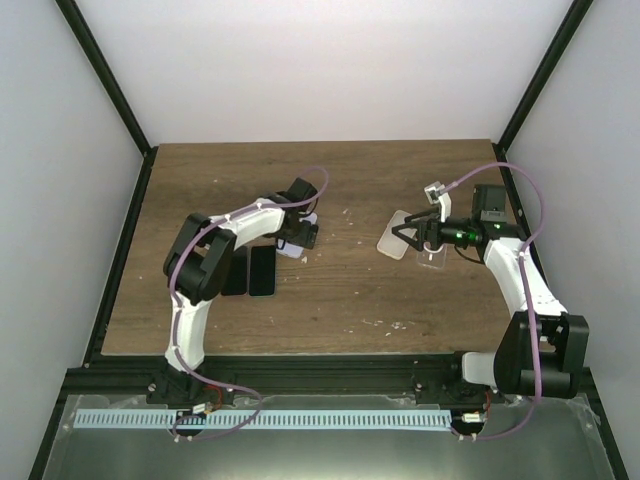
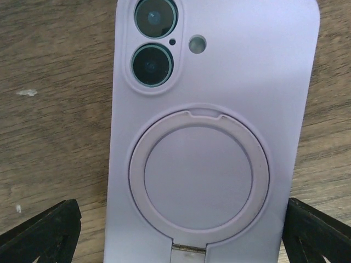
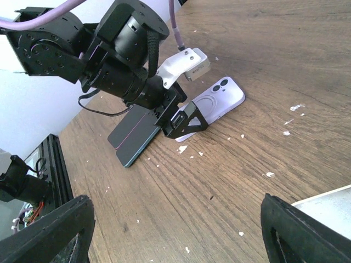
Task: Take the phone out of the phone case
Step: Pick up the phone at the center of the board.
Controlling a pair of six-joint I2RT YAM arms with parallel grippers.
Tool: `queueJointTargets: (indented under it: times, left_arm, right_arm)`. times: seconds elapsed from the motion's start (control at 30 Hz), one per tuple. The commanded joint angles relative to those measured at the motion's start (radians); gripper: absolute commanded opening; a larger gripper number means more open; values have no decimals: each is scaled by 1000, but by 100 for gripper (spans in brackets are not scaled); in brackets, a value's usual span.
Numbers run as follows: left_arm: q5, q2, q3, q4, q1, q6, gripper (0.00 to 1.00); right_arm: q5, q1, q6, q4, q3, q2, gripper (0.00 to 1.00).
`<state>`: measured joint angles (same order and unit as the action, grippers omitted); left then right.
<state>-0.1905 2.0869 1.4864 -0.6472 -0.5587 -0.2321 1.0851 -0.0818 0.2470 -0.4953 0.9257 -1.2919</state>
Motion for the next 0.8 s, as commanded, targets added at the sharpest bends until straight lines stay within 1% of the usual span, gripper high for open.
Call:
queueJointTargets:
  times: [0.0,0.13,0.33,0.5,0.6,0.77]
  left_arm:
    - [16,56,53,-62,6,8,97]
    - [51,76,62,-72,7,19,88]
    - [108,81,74,-93,7,15,81]
    - [188,63,72,-84,-8,11,64]
    - [226,-4,25,-14,-29,-5,61]
    - [366,-176,-124,185,-43,-64,55]
  right_arm:
    - [30,2,15,1,7,-5,84]
    - [29,2,17,-5,12,-15,84]
    - [24,2,14,-4,16,-25,83]
    - [19,2,15,-9,19,-35,83]
    - [16,1,15,-8,19,-32,83]
    - [13,2,14,-3,16,-27,83]
